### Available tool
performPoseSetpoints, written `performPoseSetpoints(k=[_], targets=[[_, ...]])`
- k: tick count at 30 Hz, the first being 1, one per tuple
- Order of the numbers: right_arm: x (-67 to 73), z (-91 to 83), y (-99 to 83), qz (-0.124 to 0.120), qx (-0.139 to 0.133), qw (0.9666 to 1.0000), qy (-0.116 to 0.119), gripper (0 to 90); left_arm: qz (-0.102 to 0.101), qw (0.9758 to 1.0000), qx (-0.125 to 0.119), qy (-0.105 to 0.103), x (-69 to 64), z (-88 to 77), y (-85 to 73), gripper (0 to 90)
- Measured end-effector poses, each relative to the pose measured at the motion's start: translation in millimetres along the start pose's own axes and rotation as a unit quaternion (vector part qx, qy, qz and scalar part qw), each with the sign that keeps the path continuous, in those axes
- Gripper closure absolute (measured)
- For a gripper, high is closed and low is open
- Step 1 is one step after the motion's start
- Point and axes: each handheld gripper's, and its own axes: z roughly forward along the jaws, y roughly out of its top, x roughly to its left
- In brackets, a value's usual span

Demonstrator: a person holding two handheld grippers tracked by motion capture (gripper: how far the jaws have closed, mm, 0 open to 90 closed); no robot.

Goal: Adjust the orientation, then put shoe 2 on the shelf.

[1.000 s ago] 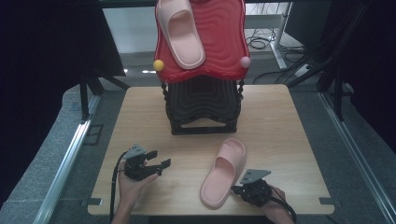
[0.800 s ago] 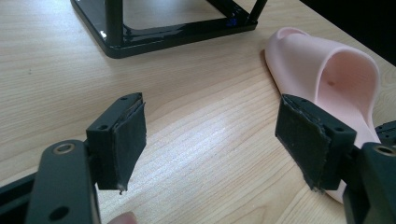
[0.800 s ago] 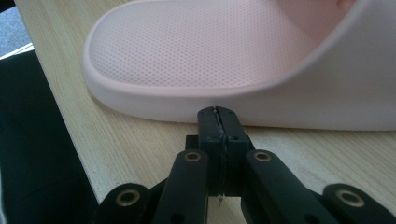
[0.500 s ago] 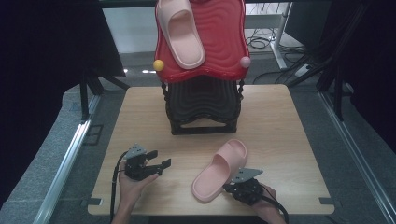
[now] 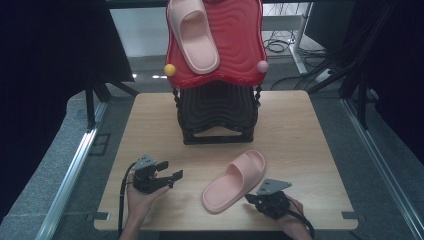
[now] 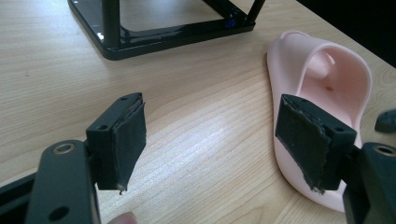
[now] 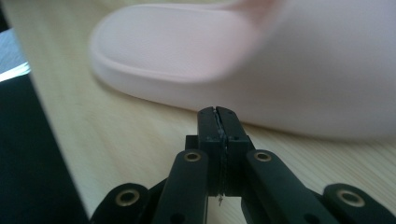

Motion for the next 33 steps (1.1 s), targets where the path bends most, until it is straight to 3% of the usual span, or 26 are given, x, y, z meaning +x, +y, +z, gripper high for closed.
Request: performPoseSetpoints(k=[5, 10, 14, 20, 25, 29, 33], targets=[[-30.1, -19.8, -11.4, 0.048, -0.026, 0.998, -0.033, 86.3, 0.005, 1.0, 0.003, -0.004, -4.6, 2.4, 0.3, 24.9], [-53.5, -29.0, -21.6, 0.084, -0.039, 0.9938, -0.061, 61.0, 0.017, 0.9998, 0.007, -0.01, -15.7, 6.4, 1.3, 25.0], [-62.8, -28.9, -27.2, 0.106, -0.041, 0.9908, -0.073, 50.0, 0.034, 0.9992, 0.014, -0.015, -26.8, 11.7, 3.3, 24.9], [-70.6, -30.0, -32.9, 0.129, -0.046, 0.9871, -0.082, 44.5, 0.04, 0.9986, 0.026, -0.021, -36.7, 25.0, 7.4, 25.1], [-74.8, -32.5, -34.0, 0.144, -0.053, 0.9844, -0.085, 43.1, 0.04, 0.9977, 0.035, -0.042, -47.5, 39.1, 12.8, 26.4], [-77.6, -32.7, -35.9, 0.153, -0.056, 0.9829, -0.086, 42.9, 0.04, 0.9966, 0.039, -0.061, -57.2, 50.7, 16.1, 28.2], [-77.8, -30.3, -37.8, 0.158, -0.051, 0.9824, -0.087, 42.9, 0.046, 0.9961, 0.038, -0.065, -67.1, 60.9, 19.3, 30.3]])
